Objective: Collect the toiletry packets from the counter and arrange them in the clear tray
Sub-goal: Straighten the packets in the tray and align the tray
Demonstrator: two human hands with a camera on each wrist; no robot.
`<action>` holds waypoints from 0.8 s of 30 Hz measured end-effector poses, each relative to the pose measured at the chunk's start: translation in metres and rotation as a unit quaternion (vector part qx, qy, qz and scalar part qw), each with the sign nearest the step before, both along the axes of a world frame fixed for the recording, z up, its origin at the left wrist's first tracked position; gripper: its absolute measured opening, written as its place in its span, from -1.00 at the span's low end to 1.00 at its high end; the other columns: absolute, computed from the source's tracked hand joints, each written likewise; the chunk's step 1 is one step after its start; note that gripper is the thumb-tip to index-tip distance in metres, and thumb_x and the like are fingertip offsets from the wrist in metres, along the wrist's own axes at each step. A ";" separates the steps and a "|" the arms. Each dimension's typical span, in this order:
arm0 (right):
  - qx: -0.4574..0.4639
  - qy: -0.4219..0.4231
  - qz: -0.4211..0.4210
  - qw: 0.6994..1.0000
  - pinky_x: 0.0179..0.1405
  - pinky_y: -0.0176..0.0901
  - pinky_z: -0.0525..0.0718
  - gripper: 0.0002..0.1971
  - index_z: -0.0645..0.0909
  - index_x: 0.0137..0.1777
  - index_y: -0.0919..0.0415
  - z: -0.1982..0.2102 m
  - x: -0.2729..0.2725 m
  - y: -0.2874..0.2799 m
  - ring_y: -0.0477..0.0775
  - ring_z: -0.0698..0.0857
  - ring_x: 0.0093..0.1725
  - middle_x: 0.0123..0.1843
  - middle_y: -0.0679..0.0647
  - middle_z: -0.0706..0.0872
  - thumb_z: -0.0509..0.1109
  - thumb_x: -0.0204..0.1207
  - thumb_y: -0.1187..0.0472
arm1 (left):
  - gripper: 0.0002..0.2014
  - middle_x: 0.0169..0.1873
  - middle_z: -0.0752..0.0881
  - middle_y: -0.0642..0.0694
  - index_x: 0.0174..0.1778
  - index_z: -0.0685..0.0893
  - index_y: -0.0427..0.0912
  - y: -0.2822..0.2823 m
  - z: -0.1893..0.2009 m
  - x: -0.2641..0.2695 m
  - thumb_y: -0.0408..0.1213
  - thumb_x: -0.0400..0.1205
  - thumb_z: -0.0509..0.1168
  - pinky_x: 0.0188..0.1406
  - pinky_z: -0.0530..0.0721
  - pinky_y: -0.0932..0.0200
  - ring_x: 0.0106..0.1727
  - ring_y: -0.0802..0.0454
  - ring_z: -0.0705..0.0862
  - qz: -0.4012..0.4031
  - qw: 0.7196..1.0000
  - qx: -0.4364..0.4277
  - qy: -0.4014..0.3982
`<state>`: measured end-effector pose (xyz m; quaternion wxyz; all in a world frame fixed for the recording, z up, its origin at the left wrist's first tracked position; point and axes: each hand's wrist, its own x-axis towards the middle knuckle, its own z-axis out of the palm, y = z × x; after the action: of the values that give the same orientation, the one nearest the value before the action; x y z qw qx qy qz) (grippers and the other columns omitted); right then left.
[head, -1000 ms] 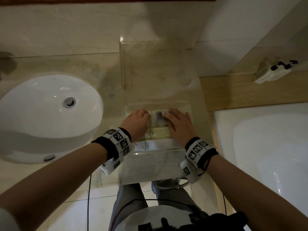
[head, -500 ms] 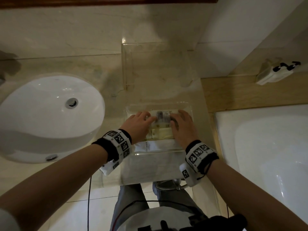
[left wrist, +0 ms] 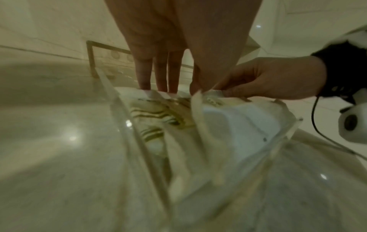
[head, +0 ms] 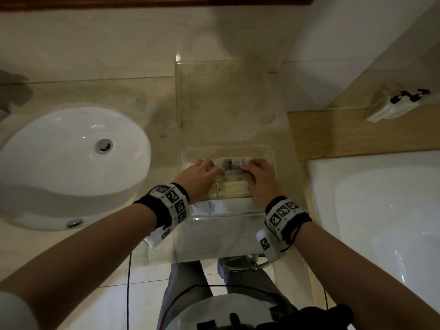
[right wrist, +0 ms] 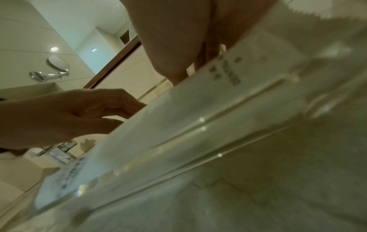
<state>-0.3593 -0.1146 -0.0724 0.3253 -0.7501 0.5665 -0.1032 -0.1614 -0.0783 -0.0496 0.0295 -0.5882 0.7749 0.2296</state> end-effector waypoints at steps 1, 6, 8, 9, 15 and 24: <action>0.004 0.003 0.005 1.000 0.31 -0.01 0.52 -0.76 0.64 0.21 0.22 0.002 0.000 -0.001 0.26 0.49 0.27 0.32 0.25 0.50 0.26 0.60 0.26 | -0.53 0.37 0.46 -0.18 0.49 0.40 -0.04 0.000 0.001 0.000 -0.37 0.63 0.16 0.28 0.59 0.02 0.37 -0.14 0.43 0.005 1.000 0.005 0.003; -0.022 0.045 0.051 0.997 0.45 0.21 0.44 -0.60 0.45 0.40 0.16 0.015 -0.009 0.005 0.28 0.39 0.46 0.52 0.23 0.36 0.28 0.55 0.19 | -0.50 0.50 0.37 -0.15 0.55 0.29 -0.06 0.006 0.009 0.001 -0.13 0.67 0.16 0.50 0.40 0.00 0.49 -0.11 0.37 0.019 1.000 -0.023 -0.003; -0.013 0.085 0.093 0.992 0.61 0.16 0.20 -0.47 0.27 0.53 0.10 0.016 -0.016 0.014 0.21 0.19 0.60 0.64 0.16 0.17 0.25 0.58 0.07 | -0.39 0.62 0.18 -0.09 0.62 0.13 -0.03 0.014 0.011 0.004 0.04 0.67 0.10 0.62 0.17 0.01 0.62 -0.07 0.19 -0.002 1.000 -0.004 -0.027; -0.005 0.102 0.106 0.989 0.65 0.09 0.08 -0.43 0.19 0.57 0.08 0.015 -0.018 0.017 0.17 0.09 0.64 0.67 0.14 0.09 0.24 0.59 0.02 | -0.36 0.65 0.10 -0.08 0.63 0.08 0.00 0.019 0.011 0.006 0.10 0.66 0.07 0.64 0.08 0.01 0.65 -0.07 0.11 -0.021 0.999 0.000 -0.037; -0.051 0.058 0.131 0.988 0.32 0.27 0.54 -0.53 0.48 0.28 0.12 0.019 -0.038 0.035 0.29 0.49 0.36 0.38 0.19 0.51 0.16 0.46 -0.12 | -0.37 0.55 0.39 -0.12 0.55 0.33 -0.06 0.034 0.004 0.013 0.14 0.58 -0.07 0.59 0.23 -0.09 0.56 -0.14 0.36 -0.102 0.993 -0.010 -0.055; 0.012 0.072 0.108 0.991 0.66 0.09 0.03 -0.52 0.19 0.53 0.06 0.004 -0.026 0.046 0.14 -0.06 0.67 0.68 0.07 -0.06 0.16 0.63 0.17 | -0.27 0.67 -0.01 -0.13 0.65 -0.05 -0.02 0.041 -0.014 0.015 0.18 0.54 -0.35 0.56 -0.25 -0.07 0.68 -0.12 0.01 -0.085 0.994 -0.004 -0.072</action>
<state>-0.3850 -0.0685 -0.0680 0.3016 -0.8084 0.5055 -0.0059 -0.1469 -0.0373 -0.0633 0.1023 -0.5354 0.8188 0.1801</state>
